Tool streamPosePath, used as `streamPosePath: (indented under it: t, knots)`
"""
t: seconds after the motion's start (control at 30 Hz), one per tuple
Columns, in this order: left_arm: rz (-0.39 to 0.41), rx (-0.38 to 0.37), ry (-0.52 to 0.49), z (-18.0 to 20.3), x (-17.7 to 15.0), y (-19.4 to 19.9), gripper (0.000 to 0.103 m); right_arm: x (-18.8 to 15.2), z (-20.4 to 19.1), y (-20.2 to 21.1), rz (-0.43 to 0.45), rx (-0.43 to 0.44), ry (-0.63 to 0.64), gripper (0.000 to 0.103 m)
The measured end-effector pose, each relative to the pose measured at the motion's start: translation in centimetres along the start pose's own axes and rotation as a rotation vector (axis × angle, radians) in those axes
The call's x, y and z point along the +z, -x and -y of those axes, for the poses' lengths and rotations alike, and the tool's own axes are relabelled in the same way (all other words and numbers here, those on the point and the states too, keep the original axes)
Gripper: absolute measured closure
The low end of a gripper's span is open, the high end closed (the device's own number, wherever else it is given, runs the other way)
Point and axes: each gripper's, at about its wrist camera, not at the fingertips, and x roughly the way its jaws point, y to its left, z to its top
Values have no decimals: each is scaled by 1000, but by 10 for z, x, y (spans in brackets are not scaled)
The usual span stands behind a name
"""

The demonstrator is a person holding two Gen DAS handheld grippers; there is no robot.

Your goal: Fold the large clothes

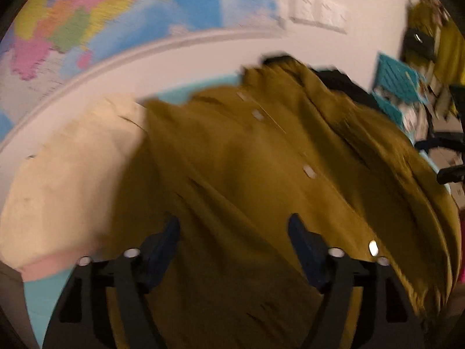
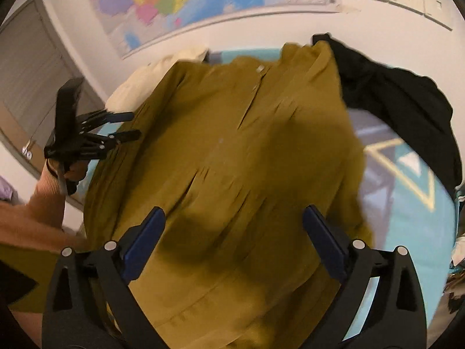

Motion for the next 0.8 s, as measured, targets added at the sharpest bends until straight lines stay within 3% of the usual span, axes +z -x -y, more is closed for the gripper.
streamPosePath:
  t: [0.03,0.07,0.1,0.13,0.17,0.2,0.3,0.37,0.43,0.5,0.57,0.63,0.73,0.77,0.8]
  knots:
    - [-31,0,-15,9,-6,-10,27,-6,-6,-3,-5,-24,22,31]
    - [-51,2,-23,18,-13,-14,37,-11,-9,-9,-25,-13,37,66]
    - [-78,20,-36,23,-15,-21,57,-13,-8,-9,-35,3,35,93]
    - [-101,68,-42,26,-17,-29,68,-12,-7,-1,-6,-4,42,100]
    - [-110,85,-38,26,-16,-32,87,-11,-7,8,25,-10,49,100]
    - [-109,78,-22,22,-14,-32,96,-7,-4,21,65,-24,42,100]
    - [-23,67,58,-2,1,-4,98,8,17,84,221,-150,-2,100]
    - [58,107,99,-20,14,23,98,15,41,123,308,-205,-58,100]
    - [120,152,150,-44,24,45,98,21,67,150,374,-313,-106,100]
    - [150,253,194,-71,30,56,98,17,110,167,414,-308,-214,100]
    - [136,313,228,-93,30,54,98,11,143,152,387,-339,-287,100]
    - [90,484,250,-120,24,41,98,1,166,127,327,-352,-328,100]
    - [-27,661,260,-145,9,11,92,-18,199,68,209,-423,-423,94]
    - [-73,667,264,-150,2,2,86,-22,204,60,200,-428,-448,89]
    - [-90,662,275,-152,-4,0,84,-27,209,51,191,-427,-478,75]
